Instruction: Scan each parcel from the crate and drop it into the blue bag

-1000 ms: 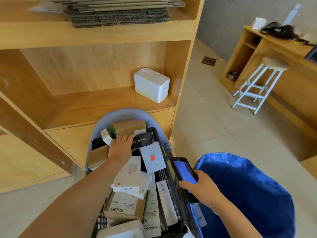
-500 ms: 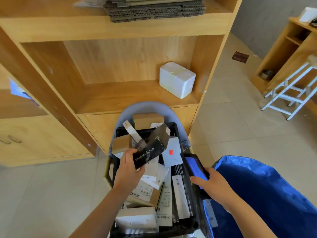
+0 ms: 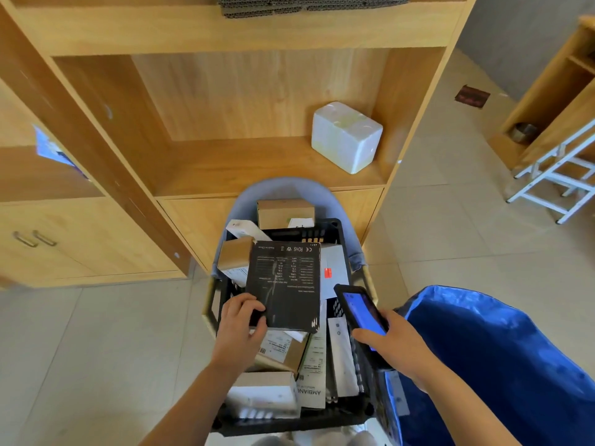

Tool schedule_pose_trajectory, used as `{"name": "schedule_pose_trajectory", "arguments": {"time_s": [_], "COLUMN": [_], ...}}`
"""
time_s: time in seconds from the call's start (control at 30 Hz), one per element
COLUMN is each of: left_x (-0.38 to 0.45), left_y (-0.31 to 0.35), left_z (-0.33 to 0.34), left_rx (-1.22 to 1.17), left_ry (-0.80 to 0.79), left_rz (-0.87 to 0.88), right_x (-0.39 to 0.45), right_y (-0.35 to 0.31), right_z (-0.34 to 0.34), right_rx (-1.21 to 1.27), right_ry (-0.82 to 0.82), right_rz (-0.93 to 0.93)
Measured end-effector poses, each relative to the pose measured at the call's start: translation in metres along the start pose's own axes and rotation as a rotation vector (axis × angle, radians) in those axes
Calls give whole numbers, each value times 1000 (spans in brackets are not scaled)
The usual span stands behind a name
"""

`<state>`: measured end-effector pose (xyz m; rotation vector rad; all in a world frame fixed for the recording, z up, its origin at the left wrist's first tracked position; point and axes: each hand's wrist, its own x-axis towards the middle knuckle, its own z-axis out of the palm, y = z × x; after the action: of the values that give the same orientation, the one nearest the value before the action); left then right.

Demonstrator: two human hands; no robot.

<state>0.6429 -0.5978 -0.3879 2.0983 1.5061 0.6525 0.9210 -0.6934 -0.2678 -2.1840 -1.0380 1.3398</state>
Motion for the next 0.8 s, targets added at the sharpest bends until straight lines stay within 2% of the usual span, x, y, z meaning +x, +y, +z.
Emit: {"name": "schedule_pose_trajectory", "arguments": {"time_s": [0.07,0.23,0.33,0.4,0.57,0.67,0.8], "left_x": [12,20,19,23,31,32,34], "left_y": [4,8,3,1,7,24,49], "left_z": [2,14,19,19,7,-12,-42], "left_rx": [92,548,608,588,474,245,-102], "left_ry": [4,-250,-256,-198,-221,-213,-56], "left_rz": [3,222,231,242,153,84,-128], "right_x": [1,-1,-1,-2,-4,-5,-6], "right_y": [2,4,5,6,9,11,12], "right_z": [-1,-4,-5,-5,-11,-17,-25], "right_rx": [0,7,3,9,24,33,36], "right_ry": [2,10,15,14,20,30,6], "right_rz": [5,-1,-6,-4,-3,-7,-35]}}
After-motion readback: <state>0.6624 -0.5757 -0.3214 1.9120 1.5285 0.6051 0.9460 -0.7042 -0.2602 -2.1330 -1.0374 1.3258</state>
